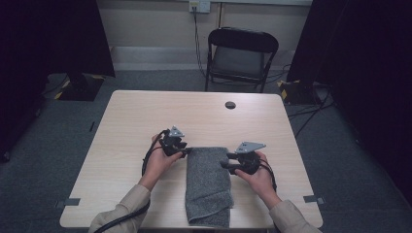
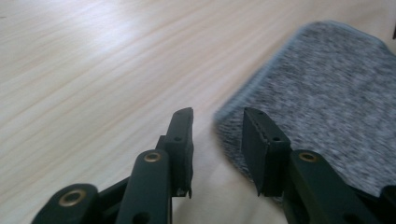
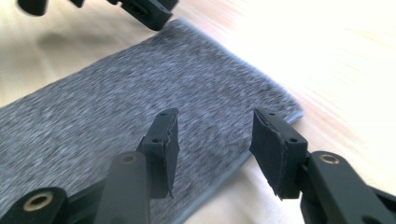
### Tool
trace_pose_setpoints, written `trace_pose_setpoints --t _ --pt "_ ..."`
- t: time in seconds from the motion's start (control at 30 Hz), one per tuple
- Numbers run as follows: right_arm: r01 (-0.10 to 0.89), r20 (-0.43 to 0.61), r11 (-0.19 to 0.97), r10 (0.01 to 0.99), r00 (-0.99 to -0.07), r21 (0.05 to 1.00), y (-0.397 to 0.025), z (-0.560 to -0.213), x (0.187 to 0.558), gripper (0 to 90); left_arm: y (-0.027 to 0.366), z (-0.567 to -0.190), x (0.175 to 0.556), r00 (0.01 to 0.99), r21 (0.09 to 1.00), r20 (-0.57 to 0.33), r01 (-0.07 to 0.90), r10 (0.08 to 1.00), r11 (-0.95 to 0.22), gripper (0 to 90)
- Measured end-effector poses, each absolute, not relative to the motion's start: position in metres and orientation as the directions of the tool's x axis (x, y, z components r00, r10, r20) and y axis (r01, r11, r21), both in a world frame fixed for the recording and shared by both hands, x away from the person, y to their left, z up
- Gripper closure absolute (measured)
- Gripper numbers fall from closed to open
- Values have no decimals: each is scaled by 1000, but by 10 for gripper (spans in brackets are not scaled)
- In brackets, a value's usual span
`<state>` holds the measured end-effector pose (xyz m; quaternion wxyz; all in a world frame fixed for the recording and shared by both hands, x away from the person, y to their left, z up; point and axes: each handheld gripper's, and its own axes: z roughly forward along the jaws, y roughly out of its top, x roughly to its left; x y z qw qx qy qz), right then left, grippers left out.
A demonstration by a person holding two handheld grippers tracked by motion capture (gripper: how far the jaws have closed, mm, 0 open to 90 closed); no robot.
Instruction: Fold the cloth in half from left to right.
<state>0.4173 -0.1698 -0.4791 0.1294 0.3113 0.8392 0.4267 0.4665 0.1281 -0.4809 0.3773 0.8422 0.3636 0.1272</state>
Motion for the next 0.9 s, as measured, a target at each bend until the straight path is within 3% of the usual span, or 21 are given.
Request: trace_pose_setpoints --t 0.27,0.53,0.63,0.7,0.77,0.9 --pt "443 34 428 687 -726 788 -166 -479 451 526 121 -489 472 732 704 -53 510 679 -495 796" --pt "469 35 439 700 -713 766 -159 -500 469 544 120 -489 473 761 705 -42 482 648 -520 847" --pt "464 32 441 697 -716 768 -158 -499 466 629 121 -489 473 765 711 -34 471 644 -522 860" --pt "448 22 456 681 -732 769 -156 -499 462 766 120 -489 471 767 710 -28 467 641 -527 874" --pt "457 34 453 681 -732 765 -154 -499 460 836 120 -489 471 766 711 -29 468 643 -525 879" --pt "498 95 404 696 -712 767 -156 -499 460 867 120 -488 471 762 710 -51 482 646 -512 895"
